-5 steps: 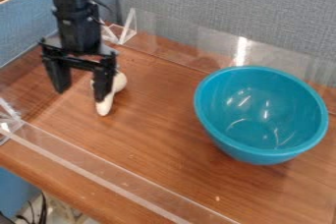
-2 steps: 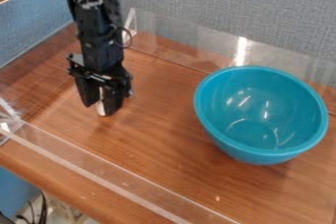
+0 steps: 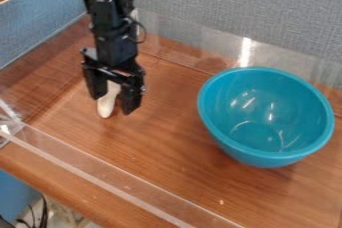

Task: Put the mushroom in the blue bowl

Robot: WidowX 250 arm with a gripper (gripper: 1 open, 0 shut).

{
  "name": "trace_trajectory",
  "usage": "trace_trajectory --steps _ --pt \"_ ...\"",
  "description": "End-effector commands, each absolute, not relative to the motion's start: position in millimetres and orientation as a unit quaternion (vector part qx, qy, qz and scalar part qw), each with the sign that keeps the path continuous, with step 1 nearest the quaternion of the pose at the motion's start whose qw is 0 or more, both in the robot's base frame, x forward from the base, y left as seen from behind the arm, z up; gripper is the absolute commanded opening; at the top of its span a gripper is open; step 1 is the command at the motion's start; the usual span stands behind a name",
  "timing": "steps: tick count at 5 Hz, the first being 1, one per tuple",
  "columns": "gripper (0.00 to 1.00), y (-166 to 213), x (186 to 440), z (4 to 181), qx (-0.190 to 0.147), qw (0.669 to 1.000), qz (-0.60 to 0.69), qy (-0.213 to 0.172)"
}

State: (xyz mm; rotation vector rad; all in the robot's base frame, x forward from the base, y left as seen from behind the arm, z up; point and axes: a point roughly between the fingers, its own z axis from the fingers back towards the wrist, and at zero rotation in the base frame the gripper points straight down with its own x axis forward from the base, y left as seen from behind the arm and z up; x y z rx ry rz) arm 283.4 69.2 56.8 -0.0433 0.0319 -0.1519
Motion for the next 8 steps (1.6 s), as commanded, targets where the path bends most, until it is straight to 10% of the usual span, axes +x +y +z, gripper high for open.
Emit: trace_trajectory --steps 1,8 --pt "1.00 58 299 69.3 -0.013 0.998 -0.064 -0.012" --pt "1.00 41 304 90.5 -0.017 0.998 -0.038 -0.042"
